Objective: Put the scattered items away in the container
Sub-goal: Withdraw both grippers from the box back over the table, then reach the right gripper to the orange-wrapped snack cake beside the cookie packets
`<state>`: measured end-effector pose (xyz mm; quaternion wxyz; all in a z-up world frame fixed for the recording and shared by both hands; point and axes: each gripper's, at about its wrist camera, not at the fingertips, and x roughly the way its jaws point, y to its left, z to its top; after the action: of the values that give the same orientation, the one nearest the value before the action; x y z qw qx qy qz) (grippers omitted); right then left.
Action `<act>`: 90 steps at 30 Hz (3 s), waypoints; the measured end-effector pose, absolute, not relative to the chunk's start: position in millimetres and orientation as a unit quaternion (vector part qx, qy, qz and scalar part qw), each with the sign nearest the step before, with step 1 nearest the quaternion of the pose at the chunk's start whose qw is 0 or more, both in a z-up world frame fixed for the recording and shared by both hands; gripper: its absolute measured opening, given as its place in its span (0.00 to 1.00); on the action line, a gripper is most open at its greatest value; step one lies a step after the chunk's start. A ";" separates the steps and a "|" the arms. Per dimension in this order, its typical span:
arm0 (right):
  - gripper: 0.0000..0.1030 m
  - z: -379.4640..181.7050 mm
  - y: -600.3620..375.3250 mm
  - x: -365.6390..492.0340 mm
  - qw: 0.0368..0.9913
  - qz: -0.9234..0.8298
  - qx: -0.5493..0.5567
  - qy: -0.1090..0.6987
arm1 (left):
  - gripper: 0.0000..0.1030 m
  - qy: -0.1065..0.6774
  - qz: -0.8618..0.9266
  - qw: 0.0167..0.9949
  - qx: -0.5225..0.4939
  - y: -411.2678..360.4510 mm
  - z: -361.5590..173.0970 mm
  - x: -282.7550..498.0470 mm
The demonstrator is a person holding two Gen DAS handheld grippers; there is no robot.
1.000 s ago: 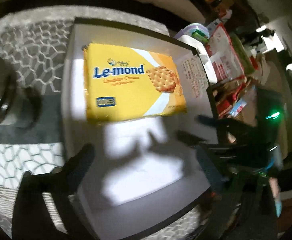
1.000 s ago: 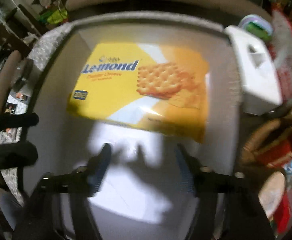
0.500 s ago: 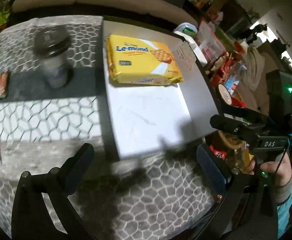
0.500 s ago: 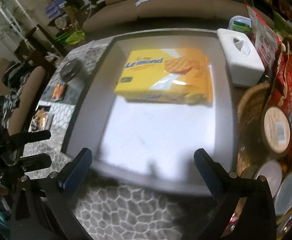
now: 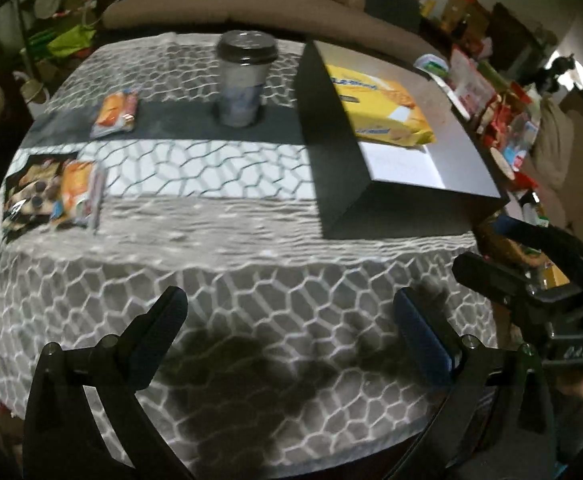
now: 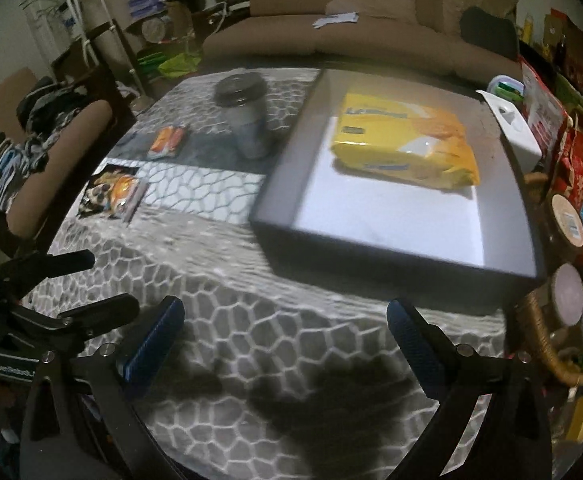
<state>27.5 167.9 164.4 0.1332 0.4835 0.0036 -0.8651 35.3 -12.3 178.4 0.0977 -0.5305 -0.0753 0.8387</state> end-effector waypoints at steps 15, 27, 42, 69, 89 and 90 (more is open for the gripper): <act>1.00 171.3 111.4 55.7 0.114 -0.886 0.448 0.015 | 1.00 -0.053 0.872 0.006 -0.487 -82.7 180.7 70.7; 1.00 151.2 95.9 47.3 0.093 -0.891 0.443 -0.013 | 1.00 -0.063 0.888 -0.052 -0.452 -124.2 175.2 75.0; 1.00 131.4 54.3 16.0 0.097 -0.887 0.451 -0.018 | 1.00 -0.082 0.888 -0.052 -0.450 -188.0 159.9 58.9; 1.00 65.9 -24.5 -76.4 0.169 -0.867 0.463 -0.069 | 1.00 -0.186 0.866 -0.064 -0.460 -338.6 76.3 -7.6; 1.00 38.6 -112.3 -112.3 0.221 -0.851 0.464 -0.107 | 1.00 -0.214 0.873 -0.047 -0.436 -360.4 72.2 -39.5; 1.00 35.5 -117.8 -114.1 0.219 -0.850 0.466 -0.108 | 1.00 -0.214 0.873 -0.047 -0.436 -360.9 73.0 -40.3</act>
<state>-114.2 -117.8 35.5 0.2194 0.4661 -0.1082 -0.8502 -40.3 -360.9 73.0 -0.0465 -0.4361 -0.2139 0.8729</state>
